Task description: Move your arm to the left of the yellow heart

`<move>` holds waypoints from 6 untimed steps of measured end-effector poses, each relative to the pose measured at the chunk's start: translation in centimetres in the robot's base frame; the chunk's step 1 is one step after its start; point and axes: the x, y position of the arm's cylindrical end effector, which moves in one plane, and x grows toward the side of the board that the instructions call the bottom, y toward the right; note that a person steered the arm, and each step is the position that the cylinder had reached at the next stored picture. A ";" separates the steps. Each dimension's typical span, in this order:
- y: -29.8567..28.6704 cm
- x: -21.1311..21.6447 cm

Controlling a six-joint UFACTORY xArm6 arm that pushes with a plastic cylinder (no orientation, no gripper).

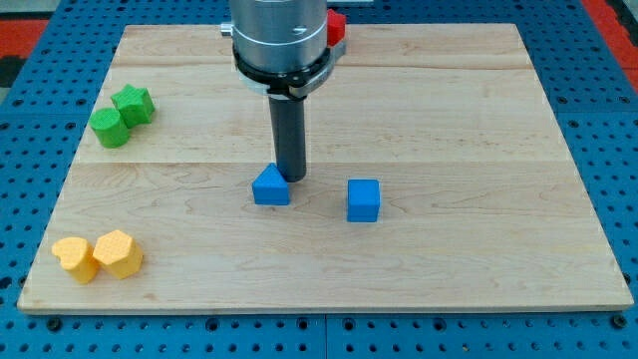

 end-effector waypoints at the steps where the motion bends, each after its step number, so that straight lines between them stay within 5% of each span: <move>1: -5.5 -2.3; 3: -16.9 -1.6; 6: -26.5 2.5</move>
